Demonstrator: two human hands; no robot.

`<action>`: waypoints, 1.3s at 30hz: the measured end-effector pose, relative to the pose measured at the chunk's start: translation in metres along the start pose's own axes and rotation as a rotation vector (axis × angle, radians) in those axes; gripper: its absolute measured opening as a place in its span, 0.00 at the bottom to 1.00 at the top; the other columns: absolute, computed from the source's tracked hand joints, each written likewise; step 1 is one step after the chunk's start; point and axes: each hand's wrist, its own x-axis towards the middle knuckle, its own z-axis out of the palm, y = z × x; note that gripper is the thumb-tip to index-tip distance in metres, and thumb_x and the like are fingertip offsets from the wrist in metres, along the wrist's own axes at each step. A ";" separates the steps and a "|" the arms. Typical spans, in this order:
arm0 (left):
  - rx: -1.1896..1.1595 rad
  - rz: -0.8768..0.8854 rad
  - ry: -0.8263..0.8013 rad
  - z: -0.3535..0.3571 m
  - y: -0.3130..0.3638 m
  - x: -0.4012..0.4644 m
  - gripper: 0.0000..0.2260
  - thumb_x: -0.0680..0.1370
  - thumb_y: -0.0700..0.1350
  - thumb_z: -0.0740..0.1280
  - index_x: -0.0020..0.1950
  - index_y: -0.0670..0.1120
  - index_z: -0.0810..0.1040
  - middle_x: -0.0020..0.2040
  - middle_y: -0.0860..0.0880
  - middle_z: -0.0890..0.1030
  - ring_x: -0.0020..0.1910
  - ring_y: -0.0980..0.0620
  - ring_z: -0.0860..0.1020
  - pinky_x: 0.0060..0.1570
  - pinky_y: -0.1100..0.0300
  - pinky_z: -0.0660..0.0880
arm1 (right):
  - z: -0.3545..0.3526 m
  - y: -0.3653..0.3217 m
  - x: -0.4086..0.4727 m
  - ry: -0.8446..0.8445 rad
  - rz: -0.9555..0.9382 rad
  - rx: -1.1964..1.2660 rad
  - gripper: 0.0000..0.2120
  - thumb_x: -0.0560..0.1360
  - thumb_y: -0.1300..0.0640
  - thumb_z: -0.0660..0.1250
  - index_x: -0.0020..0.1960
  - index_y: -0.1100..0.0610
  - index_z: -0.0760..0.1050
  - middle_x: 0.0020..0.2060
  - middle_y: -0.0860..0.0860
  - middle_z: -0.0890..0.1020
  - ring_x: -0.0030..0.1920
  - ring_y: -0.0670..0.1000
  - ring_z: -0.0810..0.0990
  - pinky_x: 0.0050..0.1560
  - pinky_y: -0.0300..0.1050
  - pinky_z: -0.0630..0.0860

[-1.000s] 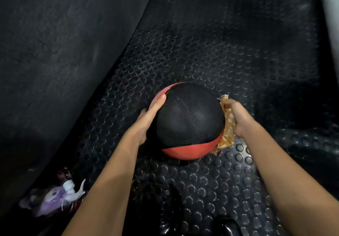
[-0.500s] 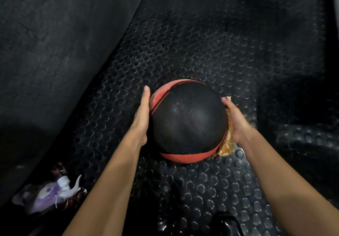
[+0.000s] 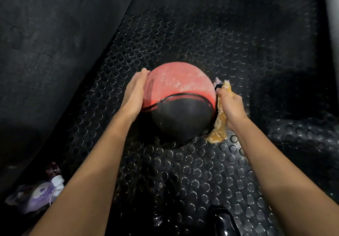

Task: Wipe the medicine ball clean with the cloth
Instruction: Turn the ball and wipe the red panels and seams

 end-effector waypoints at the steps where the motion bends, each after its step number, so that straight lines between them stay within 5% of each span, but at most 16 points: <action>1: 0.064 0.022 -0.012 0.000 -0.002 -0.001 0.11 0.80 0.59 0.57 0.55 0.58 0.76 0.56 0.58 0.78 0.56 0.62 0.74 0.58 0.63 0.67 | -0.002 -0.001 -0.003 0.046 -0.069 -0.126 0.10 0.73 0.53 0.64 0.38 0.58 0.75 0.31 0.50 0.72 0.37 0.50 0.71 0.38 0.44 0.66; 5: 0.197 0.085 0.004 -0.007 -0.016 -0.014 0.16 0.78 0.62 0.58 0.65 0.61 0.72 0.67 0.55 0.71 0.67 0.57 0.68 0.70 0.56 0.63 | -0.002 -0.013 -0.025 0.151 -0.294 -0.604 0.14 0.77 0.47 0.59 0.41 0.56 0.73 0.33 0.49 0.73 0.40 0.54 0.70 0.44 0.45 0.64; 10: 0.378 0.122 -0.028 -0.013 -0.016 -0.046 0.18 0.82 0.57 0.52 0.72 0.61 0.65 0.68 0.62 0.64 0.66 0.62 0.57 0.67 0.60 0.53 | 0.022 -0.024 -0.055 0.106 -0.549 -0.393 0.13 0.77 0.43 0.61 0.43 0.53 0.66 0.37 0.45 0.74 0.42 0.50 0.72 0.43 0.45 0.65; 14: 0.450 0.175 -0.027 -0.010 -0.014 -0.058 0.18 0.82 0.56 0.51 0.73 0.60 0.62 0.71 0.59 0.63 0.65 0.62 0.57 0.66 0.60 0.55 | 0.022 -0.019 -0.066 -0.063 -0.602 -0.628 0.18 0.77 0.36 0.51 0.47 0.50 0.64 0.48 0.46 0.72 0.50 0.50 0.71 0.51 0.48 0.67; 19: 0.517 0.345 0.074 -0.002 -0.013 -0.065 0.18 0.83 0.50 0.52 0.72 0.56 0.65 0.72 0.55 0.65 0.67 0.61 0.59 0.69 0.58 0.57 | 0.017 -0.020 -0.069 -0.001 -0.666 -0.727 0.10 0.81 0.45 0.50 0.50 0.49 0.64 0.46 0.43 0.74 0.48 0.49 0.73 0.45 0.45 0.62; 24: 0.525 0.340 0.010 0.005 -0.012 -0.064 0.20 0.83 0.53 0.50 0.74 0.54 0.66 0.75 0.56 0.63 0.74 0.57 0.55 0.73 0.58 0.51 | 0.020 -0.027 -0.074 0.123 -0.777 -0.734 0.17 0.76 0.39 0.59 0.49 0.52 0.76 0.45 0.44 0.76 0.44 0.45 0.73 0.40 0.41 0.63; 30: 0.581 0.197 0.022 0.010 0.007 -0.051 0.18 0.83 0.50 0.52 0.73 0.58 0.65 0.68 0.56 0.65 0.67 0.55 0.61 0.66 0.60 0.58 | 0.024 -0.009 -0.091 -0.040 -0.988 -0.859 0.20 0.75 0.44 0.61 0.60 0.55 0.77 0.58 0.46 0.76 0.54 0.49 0.71 0.48 0.39 0.69; 34: 0.545 0.197 -0.001 0.014 0.018 -0.034 0.13 0.82 0.50 0.56 0.63 0.53 0.74 0.60 0.54 0.68 0.62 0.54 0.64 0.66 0.54 0.63 | 0.014 -0.011 -0.087 -0.117 -0.990 -0.890 0.21 0.76 0.44 0.62 0.64 0.54 0.75 0.61 0.46 0.74 0.56 0.49 0.69 0.49 0.39 0.68; 39: 0.577 0.238 -0.111 0.013 0.012 -0.028 0.17 0.82 0.57 0.53 0.69 0.58 0.70 0.70 0.57 0.69 0.70 0.55 0.64 0.71 0.50 0.60 | 0.013 -0.020 -0.077 -0.145 -0.943 -0.832 0.14 0.77 0.53 0.63 0.60 0.54 0.78 0.54 0.48 0.77 0.52 0.48 0.71 0.49 0.44 0.72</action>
